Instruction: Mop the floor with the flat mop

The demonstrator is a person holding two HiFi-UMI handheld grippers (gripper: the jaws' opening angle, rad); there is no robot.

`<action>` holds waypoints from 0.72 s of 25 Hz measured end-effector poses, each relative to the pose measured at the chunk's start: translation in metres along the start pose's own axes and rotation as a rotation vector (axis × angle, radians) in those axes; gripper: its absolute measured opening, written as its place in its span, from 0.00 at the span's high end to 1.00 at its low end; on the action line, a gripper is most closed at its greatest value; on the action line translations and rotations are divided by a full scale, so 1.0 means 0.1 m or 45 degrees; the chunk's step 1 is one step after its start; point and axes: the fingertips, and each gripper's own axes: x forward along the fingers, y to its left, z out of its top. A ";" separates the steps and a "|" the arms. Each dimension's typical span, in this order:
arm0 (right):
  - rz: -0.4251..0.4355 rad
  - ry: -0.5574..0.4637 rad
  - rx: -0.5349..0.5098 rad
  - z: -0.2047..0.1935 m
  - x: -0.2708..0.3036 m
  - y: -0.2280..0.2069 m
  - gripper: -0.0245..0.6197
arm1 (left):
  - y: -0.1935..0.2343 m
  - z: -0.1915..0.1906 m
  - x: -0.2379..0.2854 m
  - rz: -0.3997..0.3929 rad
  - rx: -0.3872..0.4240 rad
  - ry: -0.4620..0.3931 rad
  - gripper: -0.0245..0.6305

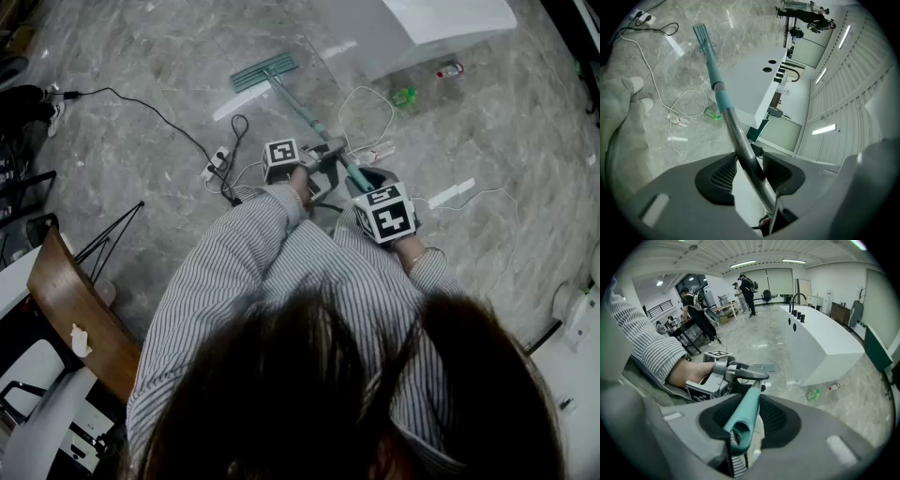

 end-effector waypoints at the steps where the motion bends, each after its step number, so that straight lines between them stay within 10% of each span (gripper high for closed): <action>1: -0.001 0.002 -0.001 -0.01 0.00 0.01 0.78 | 0.00 -0.01 -0.01 0.000 -0.002 -0.002 0.70; 18: 0.005 0.015 -0.039 -0.09 -0.02 -0.10 0.78 | 0.04 -0.06 0.10 0.028 0.021 -0.001 0.70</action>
